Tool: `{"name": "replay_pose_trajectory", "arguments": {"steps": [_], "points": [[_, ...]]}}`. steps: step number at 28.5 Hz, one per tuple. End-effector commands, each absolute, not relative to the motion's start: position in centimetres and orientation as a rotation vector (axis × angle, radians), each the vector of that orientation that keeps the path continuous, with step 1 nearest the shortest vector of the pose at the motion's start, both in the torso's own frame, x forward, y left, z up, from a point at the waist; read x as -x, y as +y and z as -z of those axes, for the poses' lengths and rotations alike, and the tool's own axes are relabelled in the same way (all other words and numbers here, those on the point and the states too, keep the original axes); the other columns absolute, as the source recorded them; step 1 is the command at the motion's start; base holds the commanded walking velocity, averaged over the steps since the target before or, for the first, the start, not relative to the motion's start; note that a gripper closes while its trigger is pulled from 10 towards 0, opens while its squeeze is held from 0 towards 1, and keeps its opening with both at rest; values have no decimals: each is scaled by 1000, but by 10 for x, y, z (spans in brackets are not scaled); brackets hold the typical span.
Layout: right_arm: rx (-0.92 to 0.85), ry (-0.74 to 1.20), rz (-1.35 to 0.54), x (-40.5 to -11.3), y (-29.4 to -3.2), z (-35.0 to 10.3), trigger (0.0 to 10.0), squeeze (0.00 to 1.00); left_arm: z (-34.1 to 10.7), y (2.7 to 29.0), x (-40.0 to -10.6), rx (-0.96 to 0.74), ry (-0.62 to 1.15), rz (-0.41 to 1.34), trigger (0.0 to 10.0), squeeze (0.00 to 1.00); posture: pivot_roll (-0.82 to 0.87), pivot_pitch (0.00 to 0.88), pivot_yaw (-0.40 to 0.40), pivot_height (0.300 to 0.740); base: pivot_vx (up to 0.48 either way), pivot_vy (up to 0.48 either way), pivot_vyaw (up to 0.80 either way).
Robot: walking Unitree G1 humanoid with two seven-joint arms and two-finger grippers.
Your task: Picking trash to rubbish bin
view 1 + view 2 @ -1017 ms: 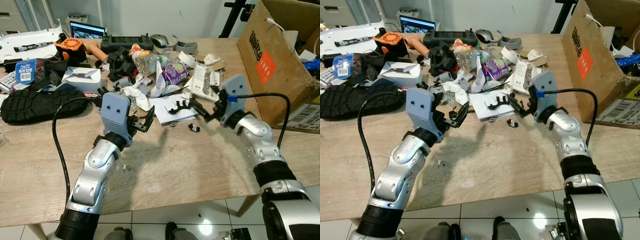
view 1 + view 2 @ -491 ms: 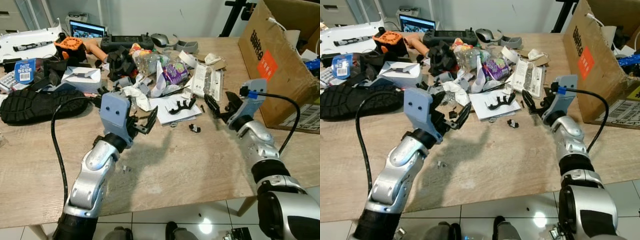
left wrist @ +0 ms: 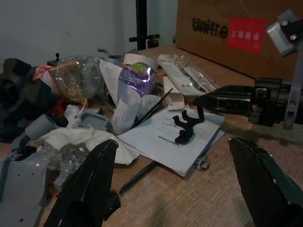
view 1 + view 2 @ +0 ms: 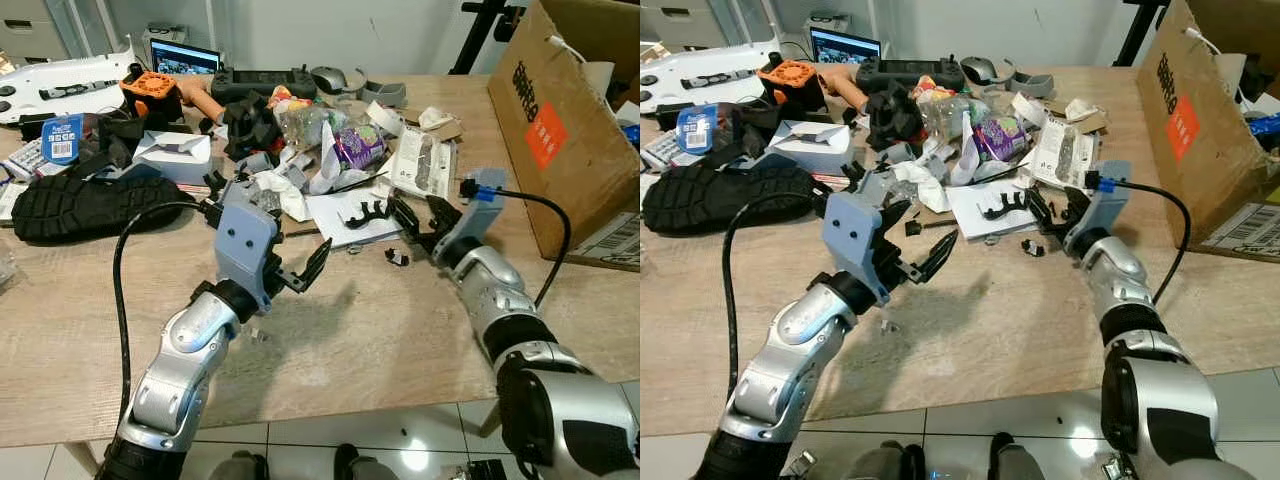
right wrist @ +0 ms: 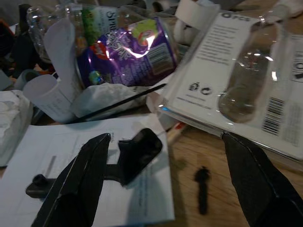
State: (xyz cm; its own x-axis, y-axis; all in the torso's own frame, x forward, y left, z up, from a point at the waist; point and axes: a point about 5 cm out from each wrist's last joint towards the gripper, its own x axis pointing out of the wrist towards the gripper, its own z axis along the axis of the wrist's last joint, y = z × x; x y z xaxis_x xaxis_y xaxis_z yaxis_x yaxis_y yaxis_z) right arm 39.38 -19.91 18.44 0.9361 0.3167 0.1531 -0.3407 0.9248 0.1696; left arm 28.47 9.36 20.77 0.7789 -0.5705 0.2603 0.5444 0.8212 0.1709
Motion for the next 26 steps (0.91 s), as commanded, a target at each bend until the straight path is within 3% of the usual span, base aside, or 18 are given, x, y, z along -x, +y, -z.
{"name": "replay_pose_trajectory", "arguments": {"steps": [1, 6, 7, 8, 9, 26], "points": [[-214, -95, -336, -393, -199, -178, 10000, 0, -203, 94, -281, -108, -288, 614, 10000, 0, 149, 257, -18, 740, 0, 0, 0], [-215, -97, -336, -395, -197, -181, 10000, 0, -204, 94, -282, -113, -289, 614, 10000, 0, 152, 265, -20, 740, 0, 0, 0], [-221, -102, -338, -395, -197, -182, 4706, 0, -204, 94, -282, -112, -289, 613, 10000, 0, 149, 251, -15, 740, 0, 0, 0], [-221, -102, -338, -395, -197, -182, 4706, 0, -204, 94, -282, -112, -289, 613, 10000, 0, 149, 251, -15, 740, 0, 0, 0], [-226, -105, -341, -395, -197, -182, 0, 0, -204, 93, -282, -112, -288, 615, 10000, 0, 149, 244, -17, 740, 0, 0, 0], [-220, -117, -340, -398, -201, -191, 0, 0, -204, 91, -286, -106, -293, 595, 10000, 0, 126, 248, -36, 740, 0, 0, 0]]}}
